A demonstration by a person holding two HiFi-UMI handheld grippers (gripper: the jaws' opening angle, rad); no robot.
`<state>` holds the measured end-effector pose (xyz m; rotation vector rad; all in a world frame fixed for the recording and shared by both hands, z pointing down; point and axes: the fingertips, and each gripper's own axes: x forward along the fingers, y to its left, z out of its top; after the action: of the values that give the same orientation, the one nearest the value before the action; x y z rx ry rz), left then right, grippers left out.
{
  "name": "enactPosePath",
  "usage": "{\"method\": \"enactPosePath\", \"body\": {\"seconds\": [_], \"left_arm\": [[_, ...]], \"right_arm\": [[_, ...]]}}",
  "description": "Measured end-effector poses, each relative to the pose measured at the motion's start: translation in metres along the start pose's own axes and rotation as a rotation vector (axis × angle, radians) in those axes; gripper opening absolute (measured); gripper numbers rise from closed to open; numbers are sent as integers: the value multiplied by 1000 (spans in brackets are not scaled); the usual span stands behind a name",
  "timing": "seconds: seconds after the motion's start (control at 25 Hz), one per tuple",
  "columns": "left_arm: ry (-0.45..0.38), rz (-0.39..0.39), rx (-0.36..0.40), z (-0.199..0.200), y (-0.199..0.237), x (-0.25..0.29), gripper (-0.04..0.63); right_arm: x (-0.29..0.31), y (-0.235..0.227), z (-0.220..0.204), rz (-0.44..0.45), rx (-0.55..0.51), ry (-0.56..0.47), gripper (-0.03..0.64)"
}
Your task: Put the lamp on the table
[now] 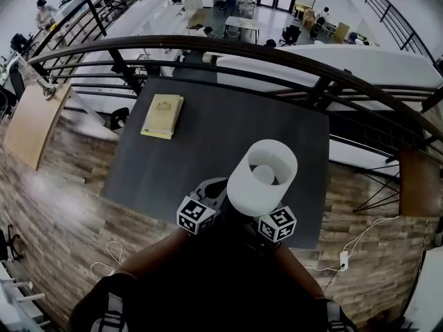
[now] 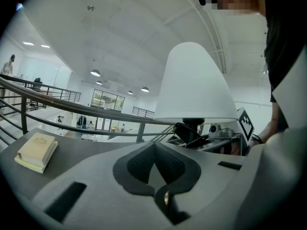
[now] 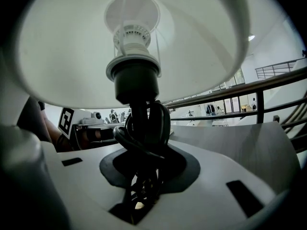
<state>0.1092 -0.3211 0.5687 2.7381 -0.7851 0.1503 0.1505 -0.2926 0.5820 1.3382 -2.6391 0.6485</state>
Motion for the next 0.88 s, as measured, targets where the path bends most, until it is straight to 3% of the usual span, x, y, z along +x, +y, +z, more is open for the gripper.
{"method": "enactPosePath", "body": {"seconds": [0.72, 0.88], "left_arm": [[31, 58, -61, -13, 120, -3, 9], [85, 77, -69, -23, 151, -2, 9]], "right_arm": [[117, -22, -9, 38, 29, 115, 94], [149, -36, -15, 28, 22, 149, 94]]}}
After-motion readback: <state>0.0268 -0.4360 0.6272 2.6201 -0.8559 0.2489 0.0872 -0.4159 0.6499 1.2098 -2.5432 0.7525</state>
